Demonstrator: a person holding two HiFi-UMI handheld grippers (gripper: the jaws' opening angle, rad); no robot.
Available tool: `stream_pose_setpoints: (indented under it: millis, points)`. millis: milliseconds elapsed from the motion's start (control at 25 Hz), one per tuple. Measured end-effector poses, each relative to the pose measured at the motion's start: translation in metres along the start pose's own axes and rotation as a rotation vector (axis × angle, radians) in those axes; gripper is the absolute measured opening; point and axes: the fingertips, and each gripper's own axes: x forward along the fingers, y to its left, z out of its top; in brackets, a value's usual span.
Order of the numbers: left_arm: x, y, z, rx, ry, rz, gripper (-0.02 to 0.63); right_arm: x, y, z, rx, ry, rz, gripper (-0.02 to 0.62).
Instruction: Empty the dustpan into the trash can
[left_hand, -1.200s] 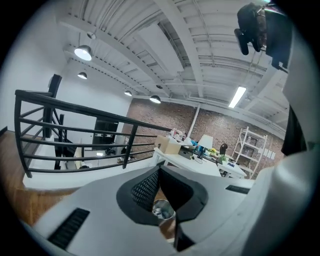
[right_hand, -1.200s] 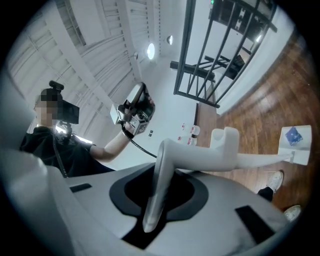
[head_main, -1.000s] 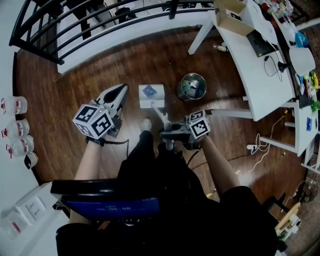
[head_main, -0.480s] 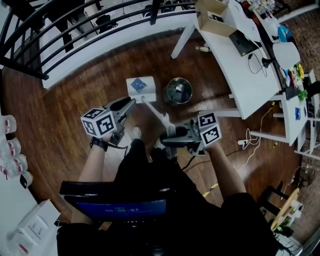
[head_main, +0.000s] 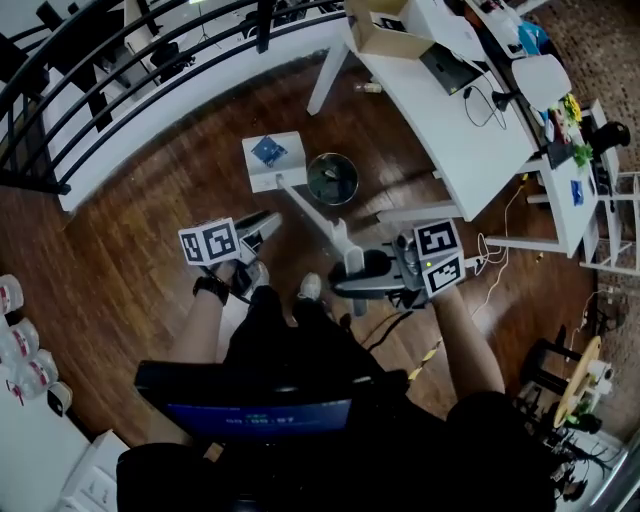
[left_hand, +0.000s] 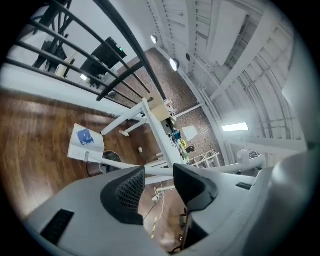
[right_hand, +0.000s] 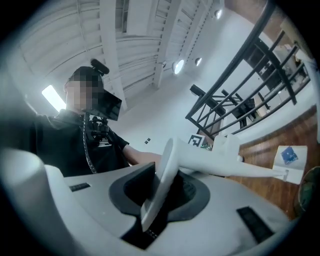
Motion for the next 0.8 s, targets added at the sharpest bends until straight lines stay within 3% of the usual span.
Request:
stream_pose_setpoints:
  millis: [120, 280, 440, 560, 800]
  points:
    - [0.03, 0.002, -0.009, -0.155, 0.0, -0.038, 0.183, -0.014, 0.011, 0.008, -0.013, -0.018, -0.026, 0.077]
    - [0.061, 0.004, -0.012, -0.443, -0.079, -0.1, 0.183, -0.033, 0.023, 0.018, -0.015, -0.069, -0.063, 0.078]
    - [0.085, -0.002, -0.013, -0.662, -0.132, -0.163, 0.187, -0.046, 0.04, 0.019, -0.024, -0.114, -0.101, 0.08]
    - [0.109, -0.011, -0.02, -0.743, -0.117, -0.191, 0.187, -0.057, 0.053, 0.019, -0.029, -0.139, -0.12, 0.08]
    - [0.144, -0.032, -0.047, -0.799, -0.034, -0.18, 0.187, -0.076, 0.068, 0.013, -0.04, -0.172, -0.183, 0.081]
